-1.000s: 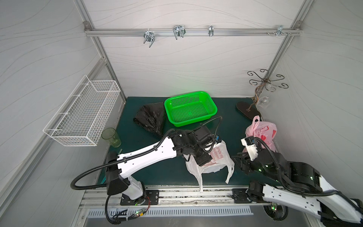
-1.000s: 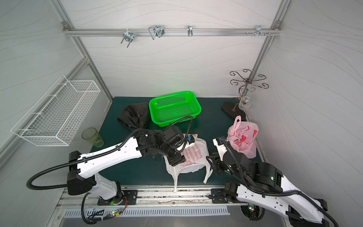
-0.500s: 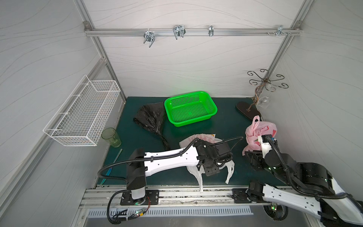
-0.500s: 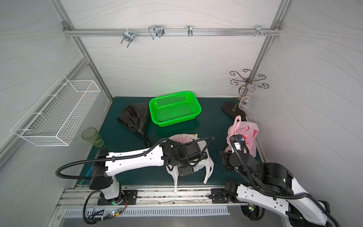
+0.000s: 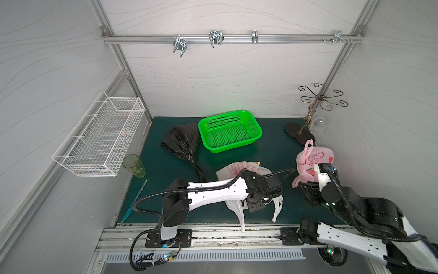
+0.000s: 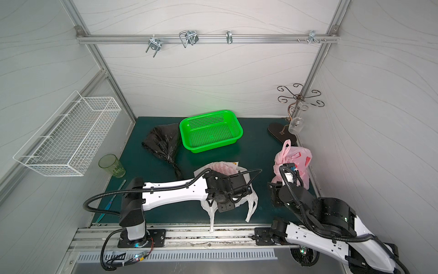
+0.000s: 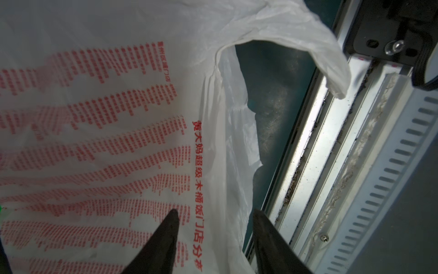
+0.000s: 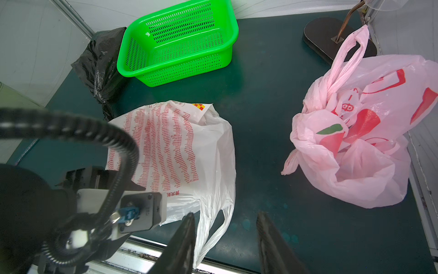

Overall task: Untie the knot of a plastic bag & take out the apple
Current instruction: Untie the plastic bag at the center of the board.

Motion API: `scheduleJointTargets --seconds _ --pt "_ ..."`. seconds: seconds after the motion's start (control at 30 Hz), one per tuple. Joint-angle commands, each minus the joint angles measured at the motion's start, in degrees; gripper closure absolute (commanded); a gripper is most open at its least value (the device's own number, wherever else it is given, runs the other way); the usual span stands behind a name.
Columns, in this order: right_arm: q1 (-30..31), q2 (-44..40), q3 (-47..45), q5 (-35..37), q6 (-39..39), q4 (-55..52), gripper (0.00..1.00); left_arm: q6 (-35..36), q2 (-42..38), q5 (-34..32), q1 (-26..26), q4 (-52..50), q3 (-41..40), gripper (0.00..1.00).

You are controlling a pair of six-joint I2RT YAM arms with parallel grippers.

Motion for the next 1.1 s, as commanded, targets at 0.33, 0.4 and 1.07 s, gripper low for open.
scheduleJointTargets --seconds 0.33,0.4,1.07 --pt "-0.32 -0.67 -1.05 1.15 -0.98 -0.14 0.66 -0.5 -2.42 -5.51 9.2 2.53 0.93 1.0" --pt "-0.32 0.36 -2.12 -0.54 -1.95 1.66 0.67 -0.28 -2.28 -8.38 10.94 1.88 3.01 1.0" --pt "-1.51 20.57 -1.88 -43.48 -24.51 37.65 0.76 -5.27 -6.3 -36.29 18.42 -12.24 17.8 1.0"
